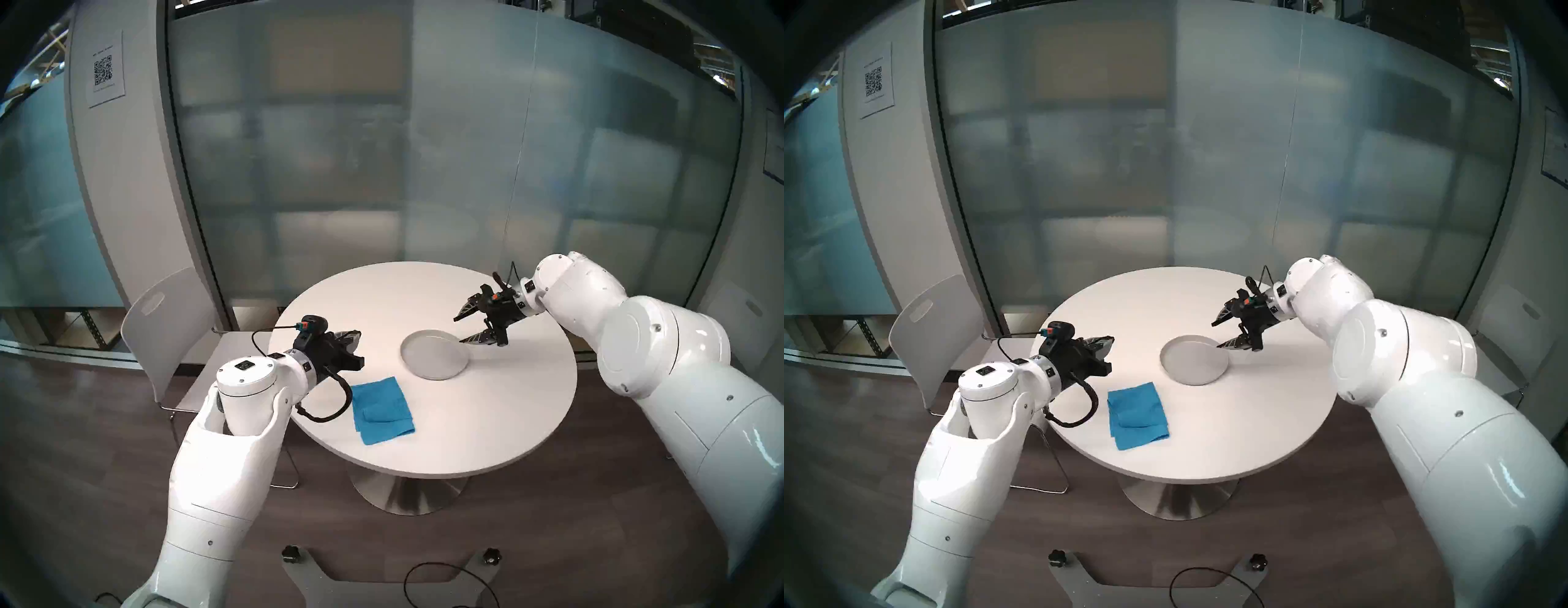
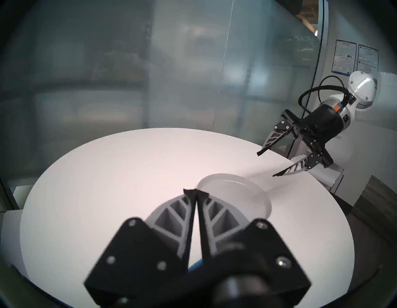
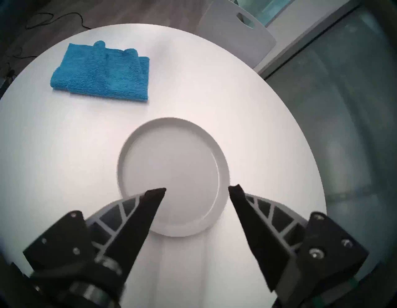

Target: Fold the napkin in half twice and place it beside the plate

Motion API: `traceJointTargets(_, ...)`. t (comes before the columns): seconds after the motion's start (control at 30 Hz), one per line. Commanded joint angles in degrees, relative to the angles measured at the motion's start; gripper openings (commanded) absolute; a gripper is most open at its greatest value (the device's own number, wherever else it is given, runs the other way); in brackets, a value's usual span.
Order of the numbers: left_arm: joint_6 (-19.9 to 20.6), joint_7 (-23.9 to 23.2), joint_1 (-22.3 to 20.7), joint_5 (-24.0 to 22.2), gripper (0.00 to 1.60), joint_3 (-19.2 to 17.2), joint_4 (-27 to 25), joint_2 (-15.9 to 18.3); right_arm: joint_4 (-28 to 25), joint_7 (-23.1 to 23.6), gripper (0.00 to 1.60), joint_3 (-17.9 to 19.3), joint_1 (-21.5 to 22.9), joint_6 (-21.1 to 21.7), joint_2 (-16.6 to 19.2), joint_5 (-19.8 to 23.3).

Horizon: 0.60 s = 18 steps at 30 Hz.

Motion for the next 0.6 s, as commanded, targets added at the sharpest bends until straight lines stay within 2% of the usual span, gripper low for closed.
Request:
traceJointTargets(0.0,-0.3,-0.1,-1.1,-0.1,0.51,0.1,-0.7,-0.2,-0.4,5.6,1.45,3.3,3.4,0.4,1.7,3.3)
traceJointTargets(0.03,-0.3,-0.1,-1.1,-0.1,0.51,0.2,-0.7,-0.2,-0.4,5.7,1.6,4.0,3.3,0.5,1.7,3.8)
traceJointTargets(0.57,-0.5,0.1,-0.5,-0.1,0.51,0.2,-0.7,-0.5,-0.4,7.1,1.6,19.0,-0.3,5.8,2.4,16.8)
